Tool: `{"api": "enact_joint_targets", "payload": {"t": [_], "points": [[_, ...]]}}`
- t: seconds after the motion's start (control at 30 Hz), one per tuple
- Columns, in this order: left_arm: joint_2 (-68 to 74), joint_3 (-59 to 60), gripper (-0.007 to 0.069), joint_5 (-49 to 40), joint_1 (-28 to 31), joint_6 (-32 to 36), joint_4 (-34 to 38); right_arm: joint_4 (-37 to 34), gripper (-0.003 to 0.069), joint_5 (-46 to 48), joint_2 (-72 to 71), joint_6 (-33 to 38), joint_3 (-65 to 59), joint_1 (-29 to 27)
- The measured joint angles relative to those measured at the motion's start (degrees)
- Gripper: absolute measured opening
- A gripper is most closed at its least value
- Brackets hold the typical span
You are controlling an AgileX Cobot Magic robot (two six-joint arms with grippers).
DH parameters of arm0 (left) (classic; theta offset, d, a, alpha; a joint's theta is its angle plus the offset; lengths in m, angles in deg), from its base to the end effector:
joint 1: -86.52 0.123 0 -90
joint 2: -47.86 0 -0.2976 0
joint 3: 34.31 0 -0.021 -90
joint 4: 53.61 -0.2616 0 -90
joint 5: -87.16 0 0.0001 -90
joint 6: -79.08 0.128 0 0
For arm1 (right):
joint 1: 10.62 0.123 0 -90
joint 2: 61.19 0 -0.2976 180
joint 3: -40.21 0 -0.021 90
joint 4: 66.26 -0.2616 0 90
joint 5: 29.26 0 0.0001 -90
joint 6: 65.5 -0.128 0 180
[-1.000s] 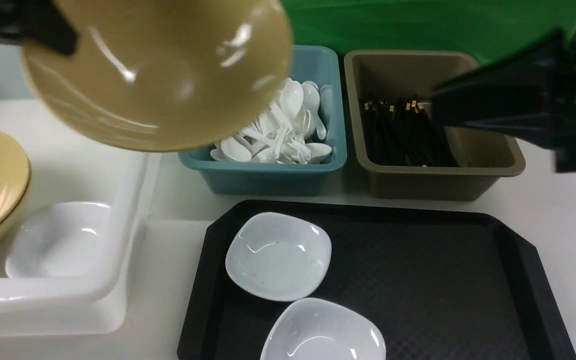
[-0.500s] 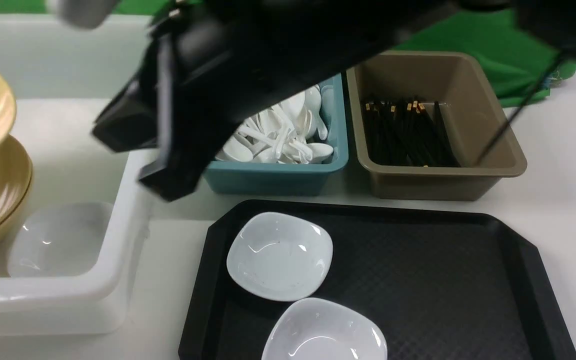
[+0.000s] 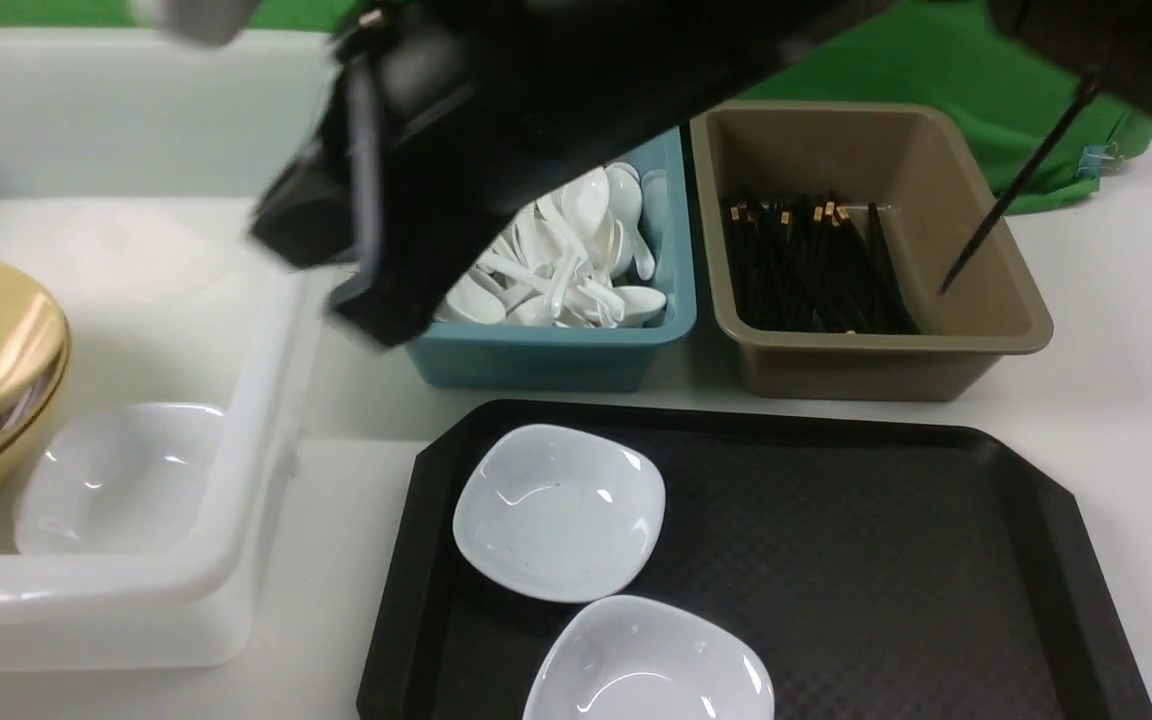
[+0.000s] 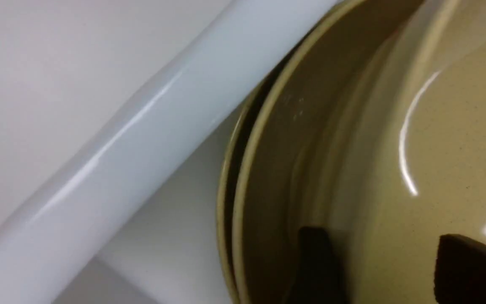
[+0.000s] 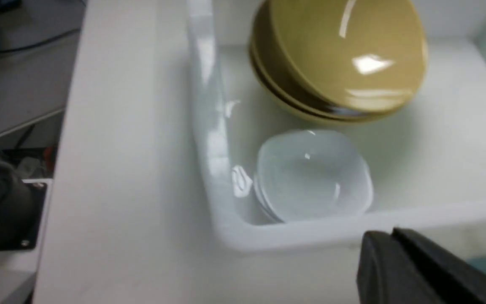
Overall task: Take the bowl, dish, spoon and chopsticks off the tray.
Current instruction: Use the left arm to put the noodle bowl into the large storage box on the left, then use the left arm to grab the plate
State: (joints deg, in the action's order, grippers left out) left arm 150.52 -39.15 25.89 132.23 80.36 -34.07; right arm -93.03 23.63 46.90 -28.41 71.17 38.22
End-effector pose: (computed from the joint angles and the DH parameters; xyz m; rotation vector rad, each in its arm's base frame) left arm 0.2878 0.2413 0.2854 -1.1447 2.4152 -0.2106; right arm 0.2538 0.3602 0.4129 -1.4399 1.7277 0.6805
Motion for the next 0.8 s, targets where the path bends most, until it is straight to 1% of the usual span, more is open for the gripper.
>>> {"api": "enact_joint_targets", "payload": {"t": [0.03,0.07,0.13,0.17,0.2,0.27,0.37,0.4,0.43,0.47,0.5,0.53,0.6,0.67,0.7,0.77,0.8], "points": [[-0.9,-1.9,0.0427,-1.6,0.0,-1.3,-1.4,2.6,0.0012,1.7,-0.7,-2.1,0.0,-2.5],[-2.3,-4.3,0.0456,-2.8,0.0,-1.6,-1.7,5.5,0.0013,3.4,-1.3,-3.9,0.0,-4.7],[-3.8,-7.1,0.0471,-4.2,-0.2,-2.0,-1.7,8.7,0.0014,6.3,-1.9,-6.8,0.1,-8.6],[-4.5,-8.1,0.0471,-4.8,-0.4,-2.1,-1.7,9.3,0.0015,7.0,-2.0,-7.6,0.1,-9.5],[-6.3,-10.3,0.0468,-6.2,-1.3,-2.3,-1.7,11.3,0.0015,9.9,-2.1,-10.5,0.2,-13.2],[-8.6,-11.7,0.0426,-6.9,-4.0,-2.1,-1.4,12.3,0.0018,13.6,-2.1,-12.9,0.1,-17.6],[-12.3,-11.9,0.0289,-7.6,-10.7,0.5,-0.6,13.0,0.0023,15.6,-2.1,-14.8,-1.8,-21.9],[-13.5,-11.6,0.0212,-7.6,-14.4,1.6,-0.3,13.1,0.0026,15.9,-2.1,-15.1,-3.1,-23.1],[-14.8,-11.1,0.0105,-7.6,-20.5,3.2,0.1,13.1,0.0030,16.2,-2.1,-15.1,-5.0,-24.2],[-15.8,-10.2,0.0055,-7.6,-25.2,4.4,0.5,13.1,0.0032,16.4,-2.0,-15.1,-6.9,-25.0],[-16.3,-9.4,0.0024,-7.6,-30.3,5.0,0.6,13.1,0.0033,16.5,-2.0,-15.1,-8.2,-25.4],[-16.4,-8.4,0.0006,-7.8,-35.4,5.3,0.9,13.1,0.0034,16.6,-2.0,-15.1,-10.0,-25.7],[-16.4,-7.5,-0.0002,-7.8,-39.4,5.5,1.1,13.1,0.0035,16.6,-2.0,-15.1,-10.8,-25.7],[-14.8,-4.3,-0.0010,-5.9,-51.6,5.8,0.4,13.1,0.0038,16.8,-2.0,-15.1,-13.7,-25.9],[-13.6,-3.2,-0.0010,-4.5,-55.7,5.0,-0.7,13.1,0.0040,16.8,-2.1,-15.1,-14.3,-25.9],[-11.1,-2.0,-0.0001,-2.1,-61.4,2.5,-3.7,12.9,0.0041,16.8,-2.4,-15.1,-15.3,-25.9],[-10.0,-1.8,0.0005,-1.4,-63.3,1.4,-4.5,12.9,0.0041,16.8,-2.7,-15.1,-15.5,-25.9]]}}
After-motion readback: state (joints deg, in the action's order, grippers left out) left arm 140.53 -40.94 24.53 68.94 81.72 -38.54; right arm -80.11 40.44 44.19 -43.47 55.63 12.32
